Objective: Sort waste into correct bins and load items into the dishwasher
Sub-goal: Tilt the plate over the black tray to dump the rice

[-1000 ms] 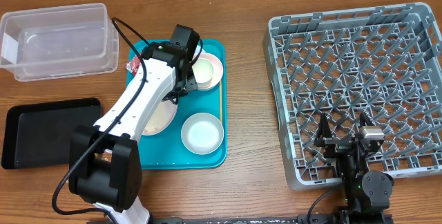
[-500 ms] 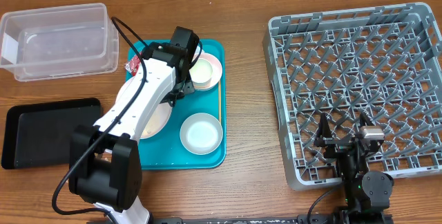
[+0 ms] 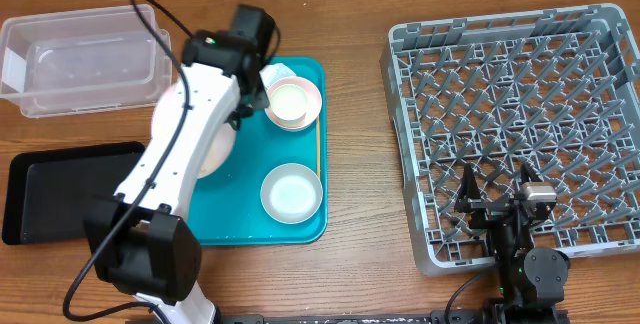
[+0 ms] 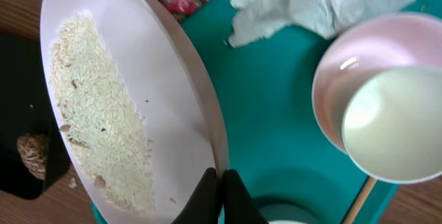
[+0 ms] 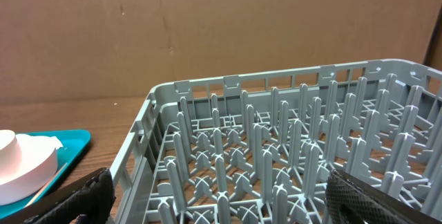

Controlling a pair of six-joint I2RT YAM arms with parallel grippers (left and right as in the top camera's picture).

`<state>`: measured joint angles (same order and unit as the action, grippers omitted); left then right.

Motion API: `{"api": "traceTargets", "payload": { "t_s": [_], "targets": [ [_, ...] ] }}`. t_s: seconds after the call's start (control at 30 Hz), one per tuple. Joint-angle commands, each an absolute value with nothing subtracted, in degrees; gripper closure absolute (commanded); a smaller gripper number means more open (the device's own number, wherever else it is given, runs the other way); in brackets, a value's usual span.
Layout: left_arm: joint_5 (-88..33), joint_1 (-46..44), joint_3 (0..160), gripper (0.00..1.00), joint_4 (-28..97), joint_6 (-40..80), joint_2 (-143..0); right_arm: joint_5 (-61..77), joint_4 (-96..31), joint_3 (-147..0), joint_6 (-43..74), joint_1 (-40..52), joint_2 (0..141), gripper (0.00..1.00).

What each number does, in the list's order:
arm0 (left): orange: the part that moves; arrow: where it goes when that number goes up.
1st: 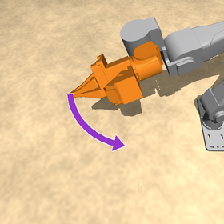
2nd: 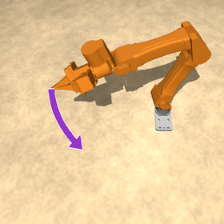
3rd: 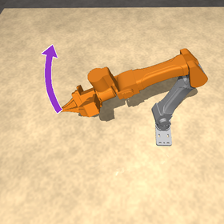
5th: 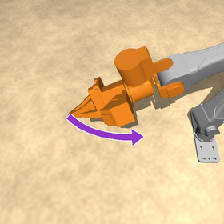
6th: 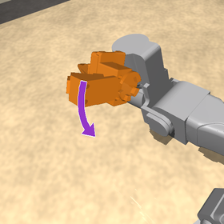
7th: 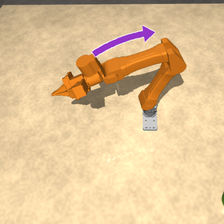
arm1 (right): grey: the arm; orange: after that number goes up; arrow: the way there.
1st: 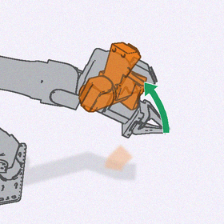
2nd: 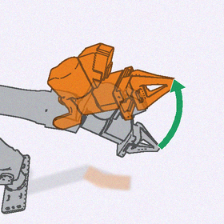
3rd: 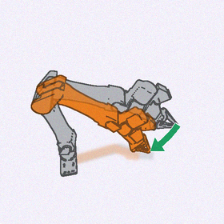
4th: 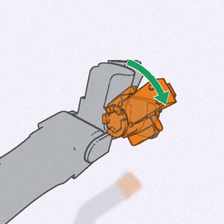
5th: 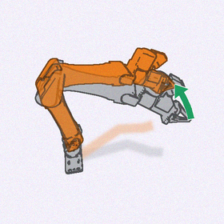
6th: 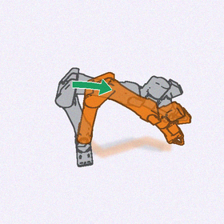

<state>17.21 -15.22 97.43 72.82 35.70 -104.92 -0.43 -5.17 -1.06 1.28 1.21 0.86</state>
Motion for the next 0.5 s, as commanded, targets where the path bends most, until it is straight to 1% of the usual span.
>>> {"api": "traceTargets", "payload": {
  "t_s": [0.0, 0.33, 0.47],
  "targets": [
    [19.62, -11.75, 100.44, 0.96, 73.93, 36.23, -105.10, -0.75, -4.82, -0.47, 1.28, 1.54, 0.67, 0.00],
    [19.22, 0.60, 100.44, 0.96, 74.74, 35.77, -105.08, -0.73, -4.82, -0.47, 1.30, 1.54, 0.67, 0.00],
    [15.27, 6.79, 100.44, 0.96, 74.13, 34.22, -105.08, -0.73, -4.82, -0.47, 1.28, 1.54, 0.67, 0.00]
  ]
}}
